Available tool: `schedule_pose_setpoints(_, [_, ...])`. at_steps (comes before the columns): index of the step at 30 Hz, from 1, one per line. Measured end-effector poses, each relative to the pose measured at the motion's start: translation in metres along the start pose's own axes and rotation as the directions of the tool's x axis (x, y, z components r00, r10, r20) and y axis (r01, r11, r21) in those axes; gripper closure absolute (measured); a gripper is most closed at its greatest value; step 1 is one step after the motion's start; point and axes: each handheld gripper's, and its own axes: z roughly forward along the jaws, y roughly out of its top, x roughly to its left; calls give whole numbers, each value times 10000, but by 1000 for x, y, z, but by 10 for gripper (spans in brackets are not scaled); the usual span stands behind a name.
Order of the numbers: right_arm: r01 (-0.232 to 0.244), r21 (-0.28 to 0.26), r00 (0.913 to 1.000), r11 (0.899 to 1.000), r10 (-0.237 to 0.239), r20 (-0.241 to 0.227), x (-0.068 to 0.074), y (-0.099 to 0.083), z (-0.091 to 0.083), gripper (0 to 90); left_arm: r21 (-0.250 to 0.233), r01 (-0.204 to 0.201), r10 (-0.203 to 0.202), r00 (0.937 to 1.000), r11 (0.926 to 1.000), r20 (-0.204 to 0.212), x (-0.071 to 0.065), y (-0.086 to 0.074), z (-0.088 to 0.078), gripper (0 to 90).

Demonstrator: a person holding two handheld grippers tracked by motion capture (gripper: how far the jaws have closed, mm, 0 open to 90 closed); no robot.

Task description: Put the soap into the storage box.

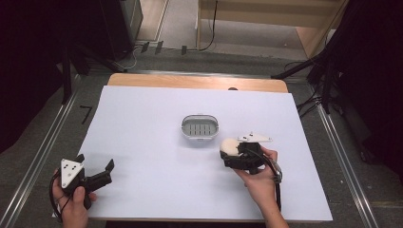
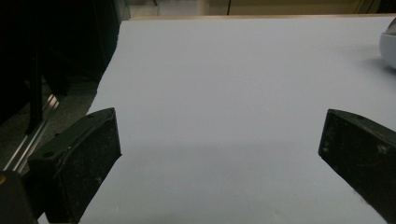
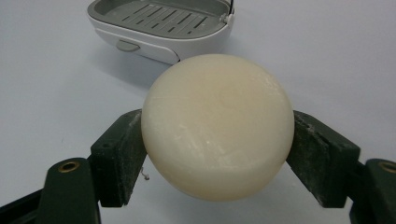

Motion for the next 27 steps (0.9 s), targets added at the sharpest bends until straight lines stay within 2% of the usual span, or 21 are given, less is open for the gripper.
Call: schedule_pose_setpoints(27, [140,-75,9997,9999,-142,-221,14,22,12,253,1,-6,6,10000,10000,37,0,0,0,0])
